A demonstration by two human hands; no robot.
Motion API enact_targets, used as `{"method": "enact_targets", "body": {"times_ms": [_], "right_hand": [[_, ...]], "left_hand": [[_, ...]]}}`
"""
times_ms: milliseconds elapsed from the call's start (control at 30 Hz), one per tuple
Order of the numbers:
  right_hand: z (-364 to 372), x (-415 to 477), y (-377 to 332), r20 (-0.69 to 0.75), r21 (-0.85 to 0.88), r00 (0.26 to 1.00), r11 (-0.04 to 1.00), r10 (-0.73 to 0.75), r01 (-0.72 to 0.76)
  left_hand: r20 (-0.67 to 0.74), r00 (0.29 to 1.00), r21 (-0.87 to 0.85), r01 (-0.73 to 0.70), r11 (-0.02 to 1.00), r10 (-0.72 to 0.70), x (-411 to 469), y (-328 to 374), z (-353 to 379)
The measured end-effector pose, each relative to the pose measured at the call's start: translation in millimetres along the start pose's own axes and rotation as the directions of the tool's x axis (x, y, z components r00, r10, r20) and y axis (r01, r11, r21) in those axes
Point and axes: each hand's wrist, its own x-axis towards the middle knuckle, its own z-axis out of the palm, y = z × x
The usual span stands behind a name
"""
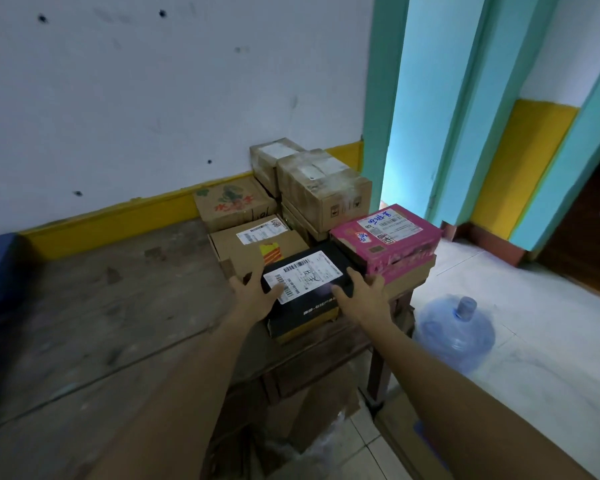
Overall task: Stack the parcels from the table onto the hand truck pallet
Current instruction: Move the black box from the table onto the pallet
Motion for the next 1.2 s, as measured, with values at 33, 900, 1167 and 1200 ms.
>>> {"method": "enact_targets", "body": {"times_ms": [33, 900, 1167, 1200], "right_hand": [[1, 2, 2, 0.012, 0.002, 1.000, 1.000, -0.007, 0.007], [13, -2, -52, 0.076, 0.151, 0.970, 0.964, -0.232, 0.219], [61, -59, -128, 0.169, 0.170, 0.893, 0.904, -0.418, 0.391], [70, -70, -138, 0.195, 0.168, 0.878, 0.897, -0.438, 0.410]], "left_hand": [[0.004, 1.000, -0.009, 0.020, 1.000, -0.020, 0, -2, 2], [-0.207, 0.975, -0.129, 0.056, 0.990, -0.082, -29, -19, -53], [-0.419, 0.889, -0.171, 0.122, 0.978, -0.184, -110, -76, -128], [-0.439, 0.875, -0.174, 0.141, 0.975, -0.205, -122, -87, -139]]}}
